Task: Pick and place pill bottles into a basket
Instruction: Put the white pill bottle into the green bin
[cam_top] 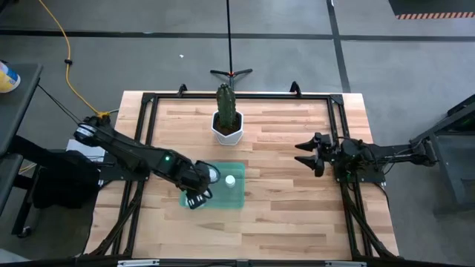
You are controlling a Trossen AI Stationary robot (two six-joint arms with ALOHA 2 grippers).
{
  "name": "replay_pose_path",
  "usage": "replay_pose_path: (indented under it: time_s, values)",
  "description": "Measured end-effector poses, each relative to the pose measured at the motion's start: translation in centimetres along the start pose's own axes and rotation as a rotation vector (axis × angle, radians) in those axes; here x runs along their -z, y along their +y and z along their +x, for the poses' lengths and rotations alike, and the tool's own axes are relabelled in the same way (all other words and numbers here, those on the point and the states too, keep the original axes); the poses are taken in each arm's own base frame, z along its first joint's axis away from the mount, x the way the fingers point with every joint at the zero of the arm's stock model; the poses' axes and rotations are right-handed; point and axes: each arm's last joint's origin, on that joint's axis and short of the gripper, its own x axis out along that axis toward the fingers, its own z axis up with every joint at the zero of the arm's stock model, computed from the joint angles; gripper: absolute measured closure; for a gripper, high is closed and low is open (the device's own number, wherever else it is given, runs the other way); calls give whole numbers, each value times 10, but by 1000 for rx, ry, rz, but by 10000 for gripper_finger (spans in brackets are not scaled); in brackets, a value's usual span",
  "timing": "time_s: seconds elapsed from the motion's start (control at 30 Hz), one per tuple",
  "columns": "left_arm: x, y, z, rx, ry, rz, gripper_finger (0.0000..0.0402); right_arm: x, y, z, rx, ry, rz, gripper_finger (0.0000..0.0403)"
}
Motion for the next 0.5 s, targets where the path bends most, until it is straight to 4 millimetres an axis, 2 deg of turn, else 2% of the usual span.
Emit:
replay_pose_path:
  time_s: [0.17, 0.5]
  values:
    - [-7, -3, 12, -3, 11, 31, 208, 2, -1, 0, 13, 19, 13, 110]
    - [-32, 6, 36, -14, 28, 66, 208, 4, -2, 0, 19, 36, 20, 110]
